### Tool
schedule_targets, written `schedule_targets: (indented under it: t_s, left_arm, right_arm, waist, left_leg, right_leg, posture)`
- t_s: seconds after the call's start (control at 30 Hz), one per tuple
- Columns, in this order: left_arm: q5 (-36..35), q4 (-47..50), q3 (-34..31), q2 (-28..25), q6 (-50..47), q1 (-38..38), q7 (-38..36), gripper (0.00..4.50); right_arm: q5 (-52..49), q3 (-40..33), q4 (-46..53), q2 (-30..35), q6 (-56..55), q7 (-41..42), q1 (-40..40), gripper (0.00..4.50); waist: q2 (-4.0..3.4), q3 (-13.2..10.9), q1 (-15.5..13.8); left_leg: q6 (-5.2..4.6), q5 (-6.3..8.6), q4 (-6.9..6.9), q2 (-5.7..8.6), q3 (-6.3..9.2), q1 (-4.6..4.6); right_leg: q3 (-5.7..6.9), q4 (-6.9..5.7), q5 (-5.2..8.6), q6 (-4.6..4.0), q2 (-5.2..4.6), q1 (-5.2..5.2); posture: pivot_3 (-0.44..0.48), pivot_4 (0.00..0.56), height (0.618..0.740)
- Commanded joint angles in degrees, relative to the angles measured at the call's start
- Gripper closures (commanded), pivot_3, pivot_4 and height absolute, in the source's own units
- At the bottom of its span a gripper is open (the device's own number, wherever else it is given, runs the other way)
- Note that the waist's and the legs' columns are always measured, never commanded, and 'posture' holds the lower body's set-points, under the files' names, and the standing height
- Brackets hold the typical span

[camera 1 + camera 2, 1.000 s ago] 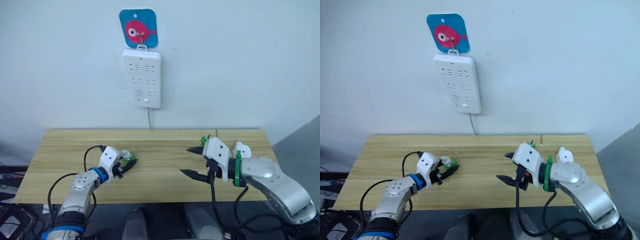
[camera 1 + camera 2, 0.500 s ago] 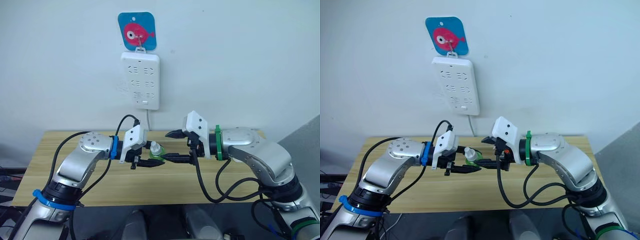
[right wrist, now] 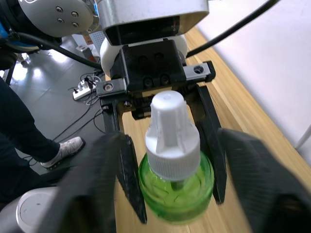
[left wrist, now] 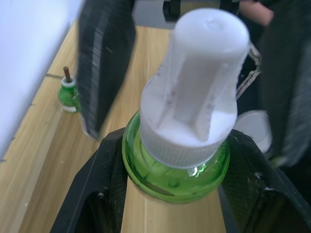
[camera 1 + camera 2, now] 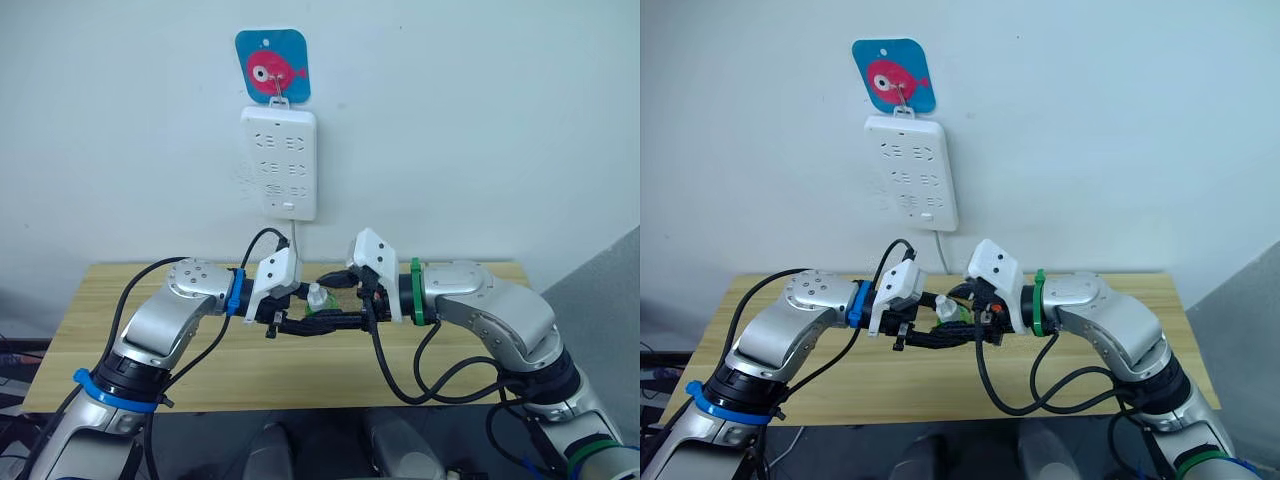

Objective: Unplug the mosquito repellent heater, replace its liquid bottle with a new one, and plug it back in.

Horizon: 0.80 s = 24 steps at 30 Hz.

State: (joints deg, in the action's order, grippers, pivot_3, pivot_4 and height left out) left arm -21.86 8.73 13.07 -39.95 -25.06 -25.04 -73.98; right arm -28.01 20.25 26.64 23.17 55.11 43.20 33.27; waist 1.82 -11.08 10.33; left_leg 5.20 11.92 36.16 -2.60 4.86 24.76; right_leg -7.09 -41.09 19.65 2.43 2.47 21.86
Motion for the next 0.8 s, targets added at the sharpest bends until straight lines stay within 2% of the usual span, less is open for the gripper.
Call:
schedule_targets:
  t_s: [0.03,0.07,0.1,0.4,0.43,0.6,0.8]
  left_arm:
    - [-2.2,1.2,-2.2,0.4,-0.6,-0.7,0.2,2.24]
    - [-2.6,1.1,-2.4,0.5,-0.9,-0.7,0.4,2.24]
    - [-3.0,1.1,-2.6,0.5,-1.3,-0.7,0.5,2.24]
    - [-6.7,-1.1,-6.2,1.7,-3.8,-1.6,1.7,2.24]
    - [-6.6,-1.3,-6.2,1.5,-3.6,-1.7,1.4,1.51]
    - [-5.1,-2.2,-5.8,0.2,-1.9,-1.5,-0.2,0.00]
    - [-12.1,1.5,-7.5,1.2,-10.8,-2.2,1.2,0.00]
  right_arm:
    - [0.7,0.1,0.6,-0.1,-2.9,0.2,1.0,2.87]
    - [0.9,0.2,0.4,0.1,-3.4,0.4,1.1,3.26]
    - [0.8,0.2,0.3,0.1,-3.7,0.6,1.1,3.41]
    - [-2.6,-3.9,-0.2,0.1,-4.1,2.1,1.6,3.41]
    - [-3.1,-4.5,-0.2,0.1,-4.2,2.3,1.6,3.41]
    - [-4.9,-7.3,-0.5,0.4,-4.5,2.7,1.4,3.41]
    - [-9.0,-11.1,-0.9,-0.3,-2.8,2.0,1.5,3.41]
  waist:
    - [-0.01,0.1,0.0]
    - [-0.01,0.1,0.0]
    - [-0.01,0.2,0.1]
    - [-0.04,1.4,0.6]
    - [-0.05,1.5,0.7]
    - [-0.20,2.2,0.8]
    - [-0.26,2.6,0.9]
  left_leg:
    - [0.00,-0.01,0.00,0.00,0.02,0.00]
    - [0.00,-0.02,0.01,0.01,0.03,0.00]
    - [0.00,-0.02,0.01,0.01,0.04,0.00]
    - [0.00,-0.03,0.05,0.01,0.19,0.00]
    - [0.00,-0.04,0.06,0.02,0.21,-0.01]
    - [-0.02,-0.06,0.14,0.04,0.27,-0.01]
    - [-0.03,-0.06,0.27,0.07,0.38,-0.03]
  right_leg:
    - [0.02,0.00,0.00,0.00,0.00,0.00]
    - [0.02,-0.01,0.00,0.00,0.00,-0.01]
    - [0.03,-0.02,0.00,0.00,0.00,-0.02]
    - [0.16,-0.04,-0.01,-0.01,0.00,-0.09]
    - [0.18,-0.04,-0.01,-0.01,0.00,-0.11]
    - [0.21,-0.08,-0.01,-0.02,0.00,-0.17]
    - [0.28,-0.09,-0.03,-0.06,0.01,-0.30]
  posture:
    - [-0.164,0.079,0.740]
    - [-0.163,0.076,0.740]
    - [-0.163,0.076,0.740]
    - [-0.161,0.060,0.740]
    - [-0.161,0.060,0.740]
    - [-0.161,0.054,0.740]
    - [-0.166,0.051,0.740]
